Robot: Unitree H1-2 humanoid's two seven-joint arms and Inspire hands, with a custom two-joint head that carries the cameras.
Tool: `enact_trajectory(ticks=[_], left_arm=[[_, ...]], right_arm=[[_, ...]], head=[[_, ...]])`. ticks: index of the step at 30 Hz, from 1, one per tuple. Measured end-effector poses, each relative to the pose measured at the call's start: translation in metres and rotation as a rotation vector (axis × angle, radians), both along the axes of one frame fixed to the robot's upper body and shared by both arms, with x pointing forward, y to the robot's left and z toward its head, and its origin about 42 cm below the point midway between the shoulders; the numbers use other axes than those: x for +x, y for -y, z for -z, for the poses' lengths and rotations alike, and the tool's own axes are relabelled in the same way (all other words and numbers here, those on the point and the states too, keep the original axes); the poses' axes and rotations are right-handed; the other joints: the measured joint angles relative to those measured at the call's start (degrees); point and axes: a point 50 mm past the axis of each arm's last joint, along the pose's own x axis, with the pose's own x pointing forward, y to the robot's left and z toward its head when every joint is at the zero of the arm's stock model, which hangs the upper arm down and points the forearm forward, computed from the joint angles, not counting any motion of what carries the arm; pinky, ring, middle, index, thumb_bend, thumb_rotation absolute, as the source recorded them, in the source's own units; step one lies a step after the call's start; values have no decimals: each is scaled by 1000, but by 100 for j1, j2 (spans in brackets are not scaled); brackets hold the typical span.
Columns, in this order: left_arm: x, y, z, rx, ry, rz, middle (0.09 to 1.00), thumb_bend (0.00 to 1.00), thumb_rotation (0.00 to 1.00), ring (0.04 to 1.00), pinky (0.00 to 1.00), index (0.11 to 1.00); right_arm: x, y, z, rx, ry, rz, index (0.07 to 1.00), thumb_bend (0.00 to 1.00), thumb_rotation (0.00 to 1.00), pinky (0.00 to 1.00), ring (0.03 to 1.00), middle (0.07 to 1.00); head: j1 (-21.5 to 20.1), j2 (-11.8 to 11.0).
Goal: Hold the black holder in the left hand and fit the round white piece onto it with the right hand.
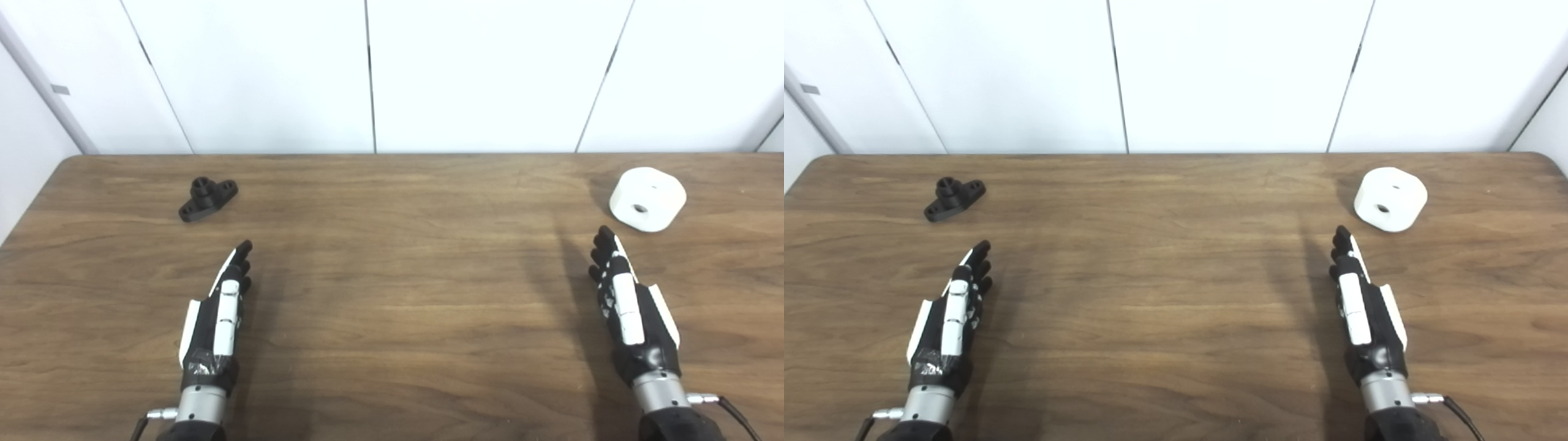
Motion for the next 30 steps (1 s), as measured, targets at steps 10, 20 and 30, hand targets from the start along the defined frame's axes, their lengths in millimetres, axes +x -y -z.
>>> enact_trajectory(ticks=[10,20,30], left_arm=[[0,0,0,0,0,0,998,446,1000,1000,1000,960],[0,2,0,-1,1,8,1000,443,1000,1000,1000,965],[0,18,6,46,12,11,993,466,984,1000,1000,944]], right_arm=[[0,0,0,0,0,1,1000,568,1000,1000,1000,1000],[-1,3,0,17,0,-1,1000,534,1000,1000,1000,1000],[-8,26,1,25,-17,-26,1000,538,1000,1000,1000,1000]], head=[[-18,9],[711,-131],[1766,-746]])
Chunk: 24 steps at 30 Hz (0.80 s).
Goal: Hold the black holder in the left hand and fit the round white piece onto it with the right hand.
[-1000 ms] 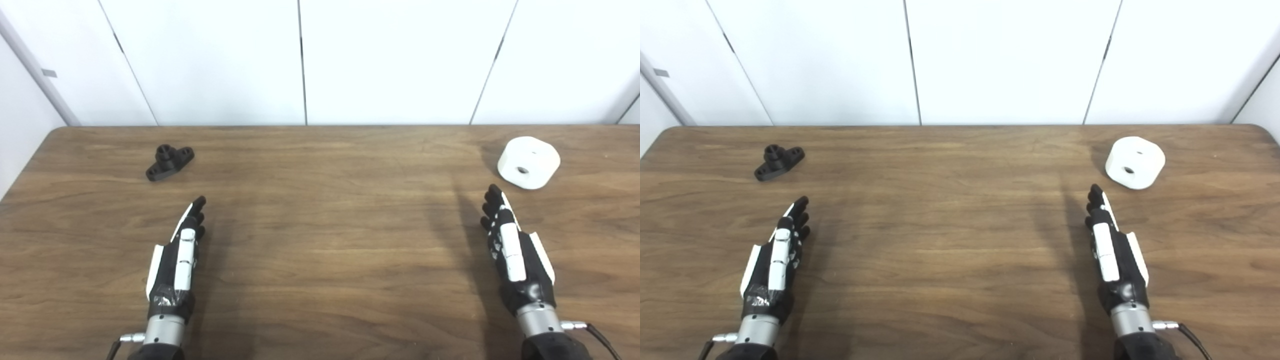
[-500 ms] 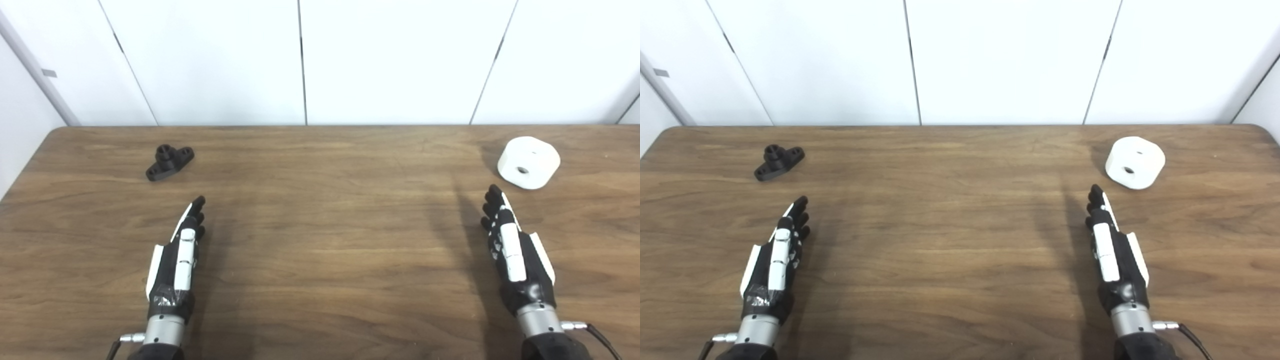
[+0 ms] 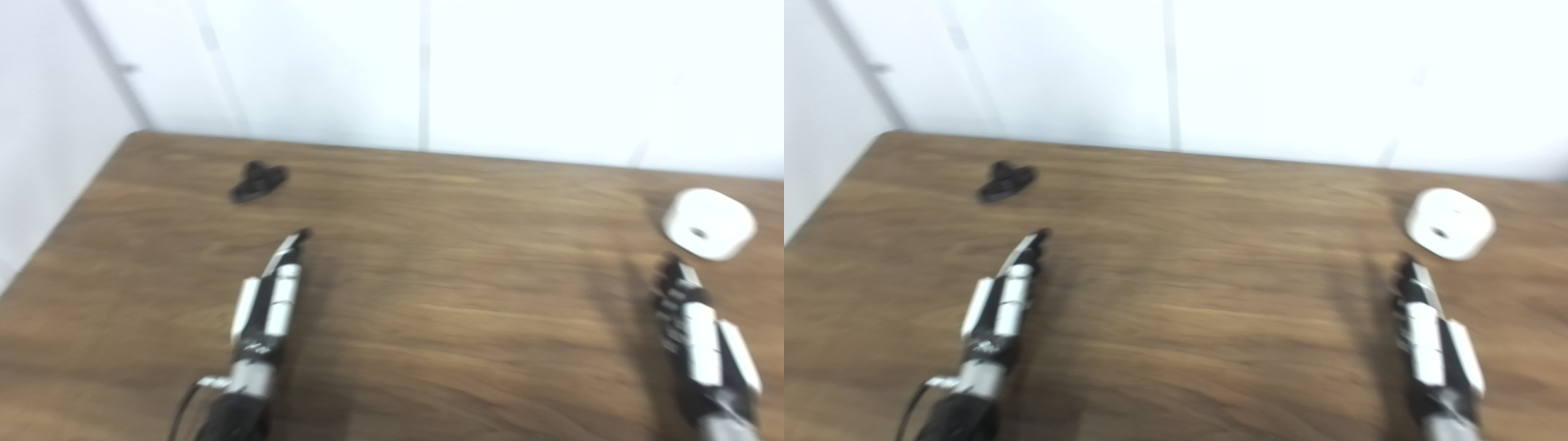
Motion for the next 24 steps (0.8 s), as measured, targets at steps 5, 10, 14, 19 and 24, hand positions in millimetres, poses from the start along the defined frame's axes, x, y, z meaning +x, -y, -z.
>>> enact_trajectory(ticks=[5,10,14,19,24], left_arm=[[0,5,2,1,6,-2,998,495,936,1000,1000,949],[0,8,4,3,13,-1,1000,499,922,1000,1000,956],[0,8,6,6,14,1,1000,507,927,1000,1000,963],[-1,9,6,9,12,1,1000,526,931,1000,1000,967],[-1,9,6,36,9,0,993,520,844,1000,1000,959]], right_arm=[[0,0,1,15,6,-17,1000,537,1000,1000,1000,1000],[-1,-3,2,38,8,5,1000,519,1000,1000,1000,993],[-3,-5,3,45,11,16,993,543,1000,1000,995,982],[-3,-5,4,25,12,19,978,548,1000,1000,970,964],[-4,-5,4,9,12,21,979,553,1000,1000,969,966]], head=[[115,-106],[80,-282],[36,-343],[-69,-326],[-157,-282]])
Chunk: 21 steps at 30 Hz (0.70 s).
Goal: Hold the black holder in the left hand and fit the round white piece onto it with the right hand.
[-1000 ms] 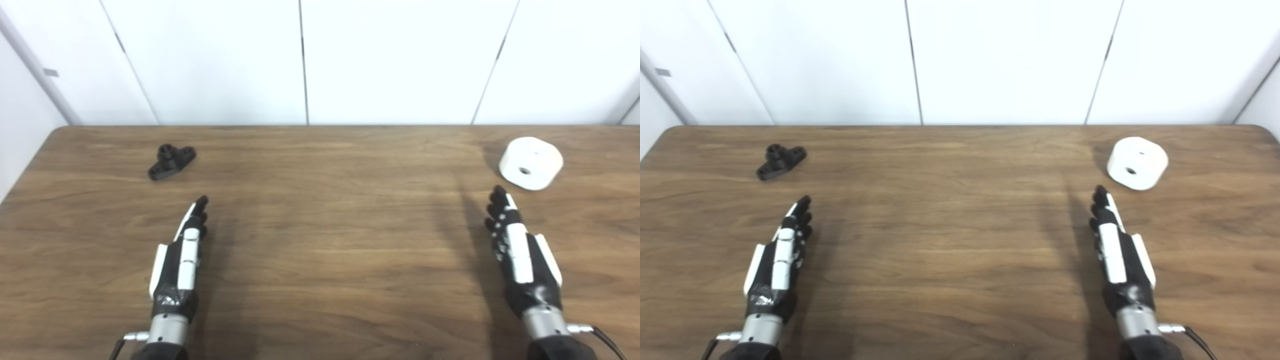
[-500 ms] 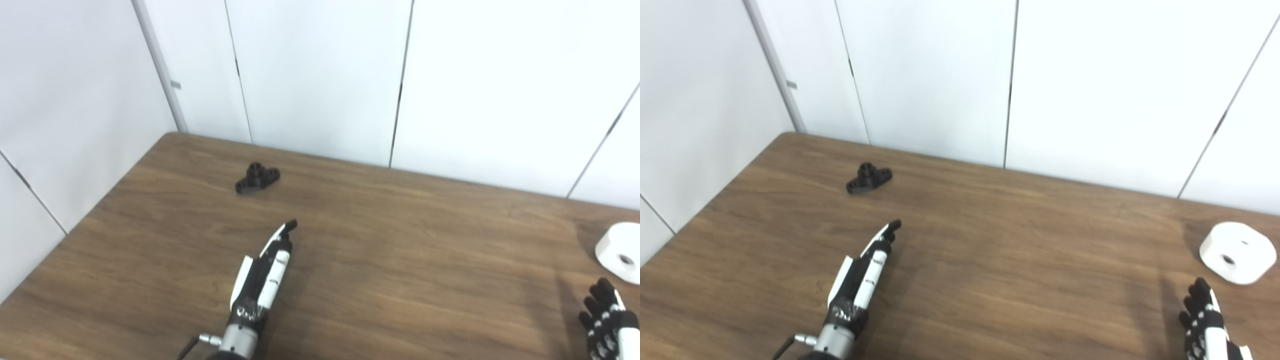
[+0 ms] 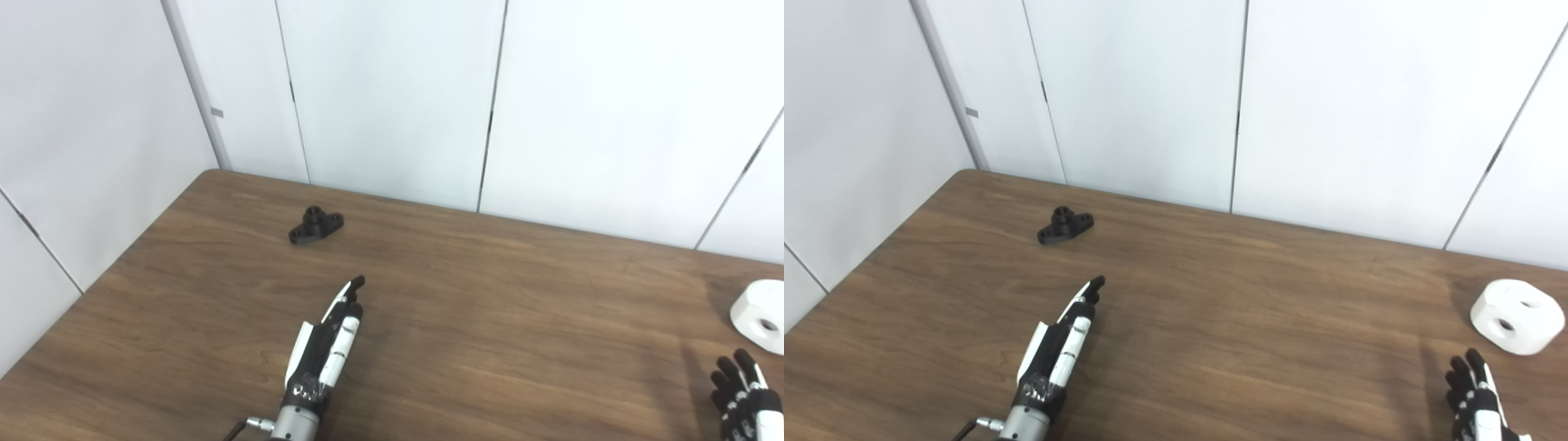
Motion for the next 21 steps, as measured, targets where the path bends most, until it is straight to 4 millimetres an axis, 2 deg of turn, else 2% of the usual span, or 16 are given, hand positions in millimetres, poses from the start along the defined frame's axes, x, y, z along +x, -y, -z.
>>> enact_trajectory(ticks=[2,5,9,12,17,21], left_arm=[[0,1,-1,21,-4,-4,988,522,778,998,999,955],[-2,1,-4,67,-10,-26,982,556,622,983,959,945],[-2,-1,-9,120,-18,-56,991,717,438,1000,998,939],[-2,-6,-22,214,-33,-91,1000,829,414,1000,1000,943],[5,-26,-41,411,-65,-124,986,878,386,1000,1000,925],[19,-47,-58,508,-51,-165,985,910,375,1000,1000,912]], right_arm=[[-1,0,0,-2,0,-1,984,555,1000,1000,973,971],[-1,-1,0,-1,0,-7,998,557,1000,1000,995,995],[-1,0,0,5,0,-23,1000,563,1000,1000,1000,1000],[-1,0,0,9,2,-30,1000,553,1000,1000,1000,1000],[-1,2,0,3,1,-30,1000,537,1000,1000,1000,1000],[-1,3,1,-3,-1,-30,1000,519,1000,1000,1000,1000]], head=[[-35,18],[-97,35],[-281,27],[-325,18],[-352,27],[-325,27]])
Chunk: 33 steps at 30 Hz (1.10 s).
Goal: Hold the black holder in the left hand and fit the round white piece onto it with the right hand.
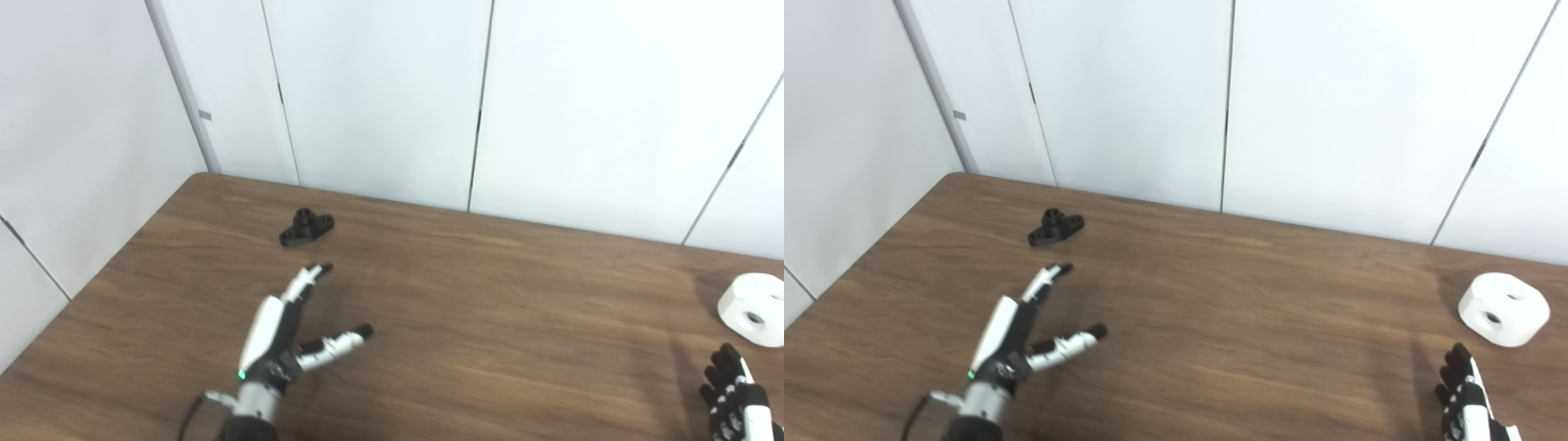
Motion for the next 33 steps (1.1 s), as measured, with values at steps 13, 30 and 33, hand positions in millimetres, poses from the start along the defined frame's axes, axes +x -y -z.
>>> enact_trajectory(ticks=[13,30,33], left_arm=[[46,-57,-25,203,-31,-97,966,937,397,1000,1000,863],[109,-92,-22,320,-176,-168,961,921,393,1000,1000,850],[119,-93,-17,317,-211,-169,961,932,386,1000,1000,847]], right_arm=[[2,-1,0,-13,6,2,1000,508,1000,1000,1000,1000],[0,-5,0,-6,8,19,1000,485,1000,1000,1000,1000],[-1,-5,0,-6,8,19,1000,492,1000,1000,1000,1000]], head=[[-17,0],[-44,44],[-61,44]])
